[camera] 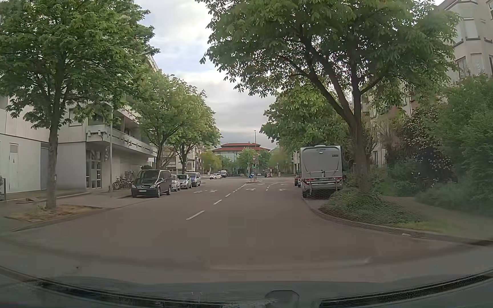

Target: Follow the waypoints while adhering to traffic rules and regulations

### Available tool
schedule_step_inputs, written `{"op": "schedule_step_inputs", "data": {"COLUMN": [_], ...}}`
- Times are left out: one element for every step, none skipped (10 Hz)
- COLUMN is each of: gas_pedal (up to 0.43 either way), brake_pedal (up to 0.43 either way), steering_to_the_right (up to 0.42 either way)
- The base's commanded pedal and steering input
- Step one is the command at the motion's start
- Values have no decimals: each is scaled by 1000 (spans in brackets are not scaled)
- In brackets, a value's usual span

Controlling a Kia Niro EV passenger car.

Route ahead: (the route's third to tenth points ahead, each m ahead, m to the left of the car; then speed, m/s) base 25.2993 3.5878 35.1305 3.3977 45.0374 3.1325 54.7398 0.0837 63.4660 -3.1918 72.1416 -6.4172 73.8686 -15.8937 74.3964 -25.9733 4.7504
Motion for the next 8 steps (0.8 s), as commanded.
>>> {"op": "schedule_step_inputs", "data": {"gas_pedal": [189,189,189,189,189,169,150,138], "brake_pedal": [0,0,0,0,0,0,0,0], "steering_to_the_right": [4,4,4,5,8,10,11,11]}}
